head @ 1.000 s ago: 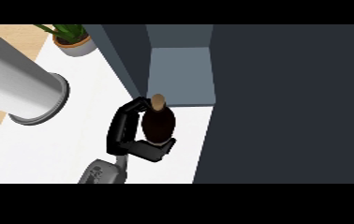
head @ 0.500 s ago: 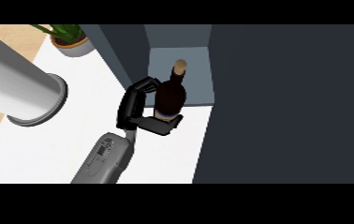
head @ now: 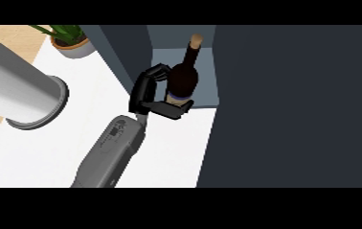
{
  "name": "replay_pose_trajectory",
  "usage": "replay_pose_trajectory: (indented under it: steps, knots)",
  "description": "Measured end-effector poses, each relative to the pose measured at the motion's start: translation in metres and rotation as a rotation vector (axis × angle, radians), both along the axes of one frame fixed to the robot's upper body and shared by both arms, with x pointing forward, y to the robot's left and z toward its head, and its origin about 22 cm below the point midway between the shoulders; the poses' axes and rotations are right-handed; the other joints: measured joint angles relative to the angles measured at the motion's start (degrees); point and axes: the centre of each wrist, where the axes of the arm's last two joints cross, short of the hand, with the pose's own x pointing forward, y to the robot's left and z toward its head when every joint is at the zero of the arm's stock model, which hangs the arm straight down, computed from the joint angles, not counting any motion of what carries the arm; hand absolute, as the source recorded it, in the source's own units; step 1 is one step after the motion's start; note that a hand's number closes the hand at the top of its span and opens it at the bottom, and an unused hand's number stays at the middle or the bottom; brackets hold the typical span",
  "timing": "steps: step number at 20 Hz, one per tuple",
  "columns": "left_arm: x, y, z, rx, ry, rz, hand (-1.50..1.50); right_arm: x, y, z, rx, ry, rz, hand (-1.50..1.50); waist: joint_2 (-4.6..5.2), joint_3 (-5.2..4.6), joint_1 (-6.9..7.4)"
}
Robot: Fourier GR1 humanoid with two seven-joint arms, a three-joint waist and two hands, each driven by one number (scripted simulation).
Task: Pick up the wine, place it into the cabinet and close the cabinet
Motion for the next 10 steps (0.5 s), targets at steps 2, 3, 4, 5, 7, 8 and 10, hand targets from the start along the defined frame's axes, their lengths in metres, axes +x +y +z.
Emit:
replay_pose_trajectory:
  steps: [2, 3, 4, 5, 7, 8, 10]
  knots:
    - [0.005, -0.006, 0.001, -0.004, 0.01, 0.004, 1.5, -0.002, -0.001, -0.002, -0.006, -0.001, 0.005, -1.5, 0.04, 0.01, -0.56]
    - [0.008, -0.007, 0.001, -0.008, 0.015, 0.003, 1.5, -0.002, -0.002, -0.003, -0.004, -0.007, 0.001, -1.5, 0.04, 0.01, -0.62]
    - [0.009, -0.01, 0.002, -0.014, 0.019, 0.005, 1.5, -0.003, -0.002, -0.003, -0.006, -0.006, 0.002, -1.5, 0.04, 0.01, -0.69]
    - [0.014, -0.012, 0.004, -0.016, 0.02, 0.007, 1.5, -0.003, -0.003, -0.004, -0.009, -0.011, 0.004, -1.5, 0.09, 0.01, -0.91]
    - [0.02, -0.015, 0.007, -0.021, 0.025, 0.008, 1.5, -0.004, -0.001, -0.005, 0.004, -0.01, 0.009, -1.5, 0.12, 0.0, -1.01]
    - [0.024, -0.016, 0.009, -0.021, 0.027, 0.013, 1.5, -0.004, -0.002, -0.005, 0.0, -0.014, 0.009, -1.5, 0.15, 0.0, -1.12]
    - [0.026, -0.018, 0.005, -0.015, 0.036, 0.023, 1.5, -0.005, -0.001, -0.006, 0.005, -0.022, 0.019, -1.5, 0.24, 0.01, -1.28]
